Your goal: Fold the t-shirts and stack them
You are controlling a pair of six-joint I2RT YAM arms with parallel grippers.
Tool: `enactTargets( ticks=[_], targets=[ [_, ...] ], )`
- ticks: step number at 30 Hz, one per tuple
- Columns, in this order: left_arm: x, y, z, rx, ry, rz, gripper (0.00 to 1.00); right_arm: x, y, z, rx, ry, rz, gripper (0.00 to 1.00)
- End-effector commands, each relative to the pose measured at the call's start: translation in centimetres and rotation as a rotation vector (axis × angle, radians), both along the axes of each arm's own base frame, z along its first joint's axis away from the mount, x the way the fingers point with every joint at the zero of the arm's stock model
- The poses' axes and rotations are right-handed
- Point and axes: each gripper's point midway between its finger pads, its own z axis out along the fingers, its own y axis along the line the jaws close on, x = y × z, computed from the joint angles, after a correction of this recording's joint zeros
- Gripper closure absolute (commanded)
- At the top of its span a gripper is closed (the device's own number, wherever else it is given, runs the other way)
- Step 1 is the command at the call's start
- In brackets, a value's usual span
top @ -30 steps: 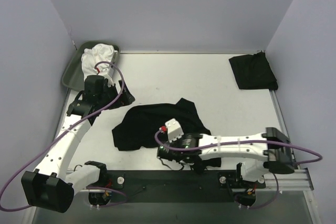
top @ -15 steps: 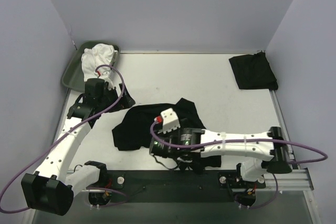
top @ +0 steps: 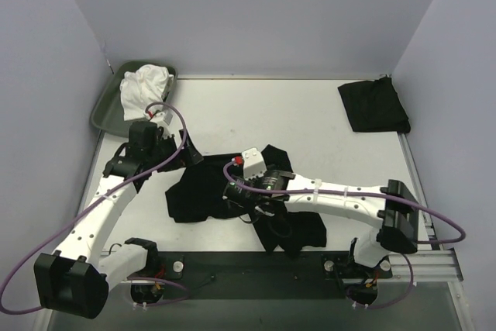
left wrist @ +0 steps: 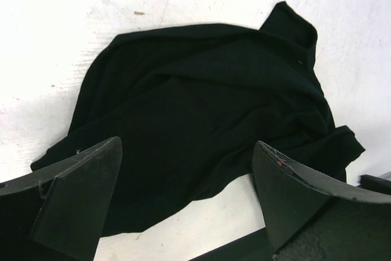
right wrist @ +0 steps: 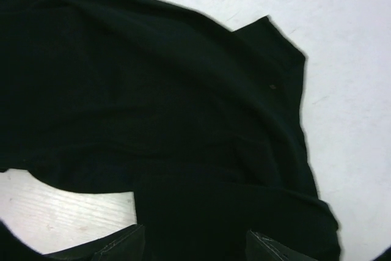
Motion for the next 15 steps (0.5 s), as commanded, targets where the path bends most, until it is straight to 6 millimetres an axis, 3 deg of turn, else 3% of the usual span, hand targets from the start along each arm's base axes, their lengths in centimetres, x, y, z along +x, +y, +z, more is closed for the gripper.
enactTargets(
  ticks=[1,8,15],
  targets=[
    [0.4,-0.3,0.1,-0.027,-0.025,-0.002,0.02,-0.4,3.9,-1.5,0.044,0.075,0.064,0.36],
    [-0.3,0.4,-0.3,-0.004,-0.021,0.009,0.03,-1.0,5.2,-4.8,0.021,0.150,0.074,0.45],
    [-1.0,0.8,-0.6,-0.005,-0.028,0.015,0.02,-1.4,5.9,-7.7,0.000,0.199,0.073,0.47]
  ],
)
